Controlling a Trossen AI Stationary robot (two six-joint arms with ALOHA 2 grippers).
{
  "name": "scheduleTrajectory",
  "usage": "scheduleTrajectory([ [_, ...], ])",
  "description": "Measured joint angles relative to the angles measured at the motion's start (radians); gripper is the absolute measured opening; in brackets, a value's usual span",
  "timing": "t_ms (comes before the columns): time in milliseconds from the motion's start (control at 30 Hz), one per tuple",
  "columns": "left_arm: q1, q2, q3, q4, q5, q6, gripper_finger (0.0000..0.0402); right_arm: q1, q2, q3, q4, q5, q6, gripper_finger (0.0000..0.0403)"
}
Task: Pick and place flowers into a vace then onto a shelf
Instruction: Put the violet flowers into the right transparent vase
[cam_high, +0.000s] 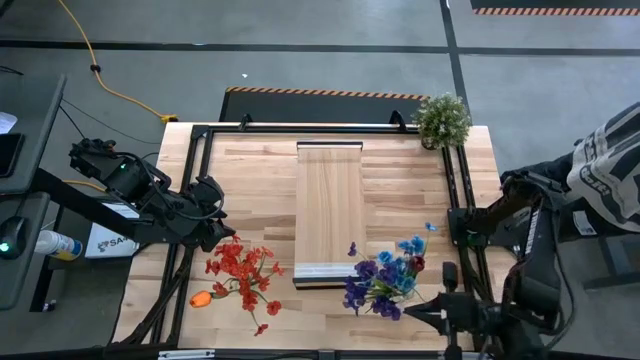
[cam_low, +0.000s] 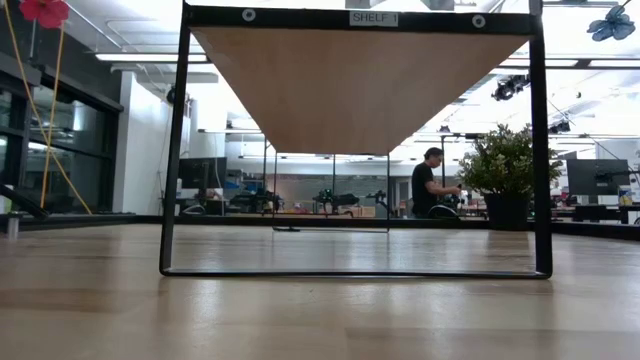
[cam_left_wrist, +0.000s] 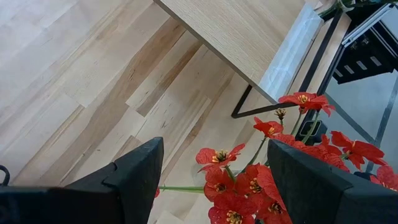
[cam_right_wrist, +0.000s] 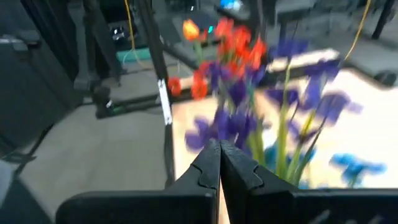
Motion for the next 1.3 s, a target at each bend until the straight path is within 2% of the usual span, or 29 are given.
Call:
scheduleTrajectory([
  [100,0.0,0.0,0.0,0.0,0.0,0.0,0.0321,-0.015,0.0,0.041,-0.007,0.037,-0.106,0.0],
  [233,0.0,0.0,0.0,0.0,0.0,0.0,0.0319,-0.07,0.0,0.093,-0.038,-0.018,-0.166,0.0],
  [567,0.0,0.0,0.0,0.0,-0.004,0.0,0.0319,-0.234,0.0,0.27,-0.26,-0.32,-0.181,0.0],
  [867,0.0,0.0,0.0,0.0,-0.005,0.001,0.032,-0.359,0.0,0.364,-0.304,-0.6,-0.196,0.0],
  [1033,0.0,0.0,0.0,0.0,-0.014,0.006,0.0321,-0.405,0.0,0.364,-0.306,-0.708,-0.199,0.0],
  [1300,0.0,0.0,0.0,0.0,-0.03,0.007,0.0319,-0.439,0.0,0.364,-0.345,-0.79,-0.139,0.0],
])
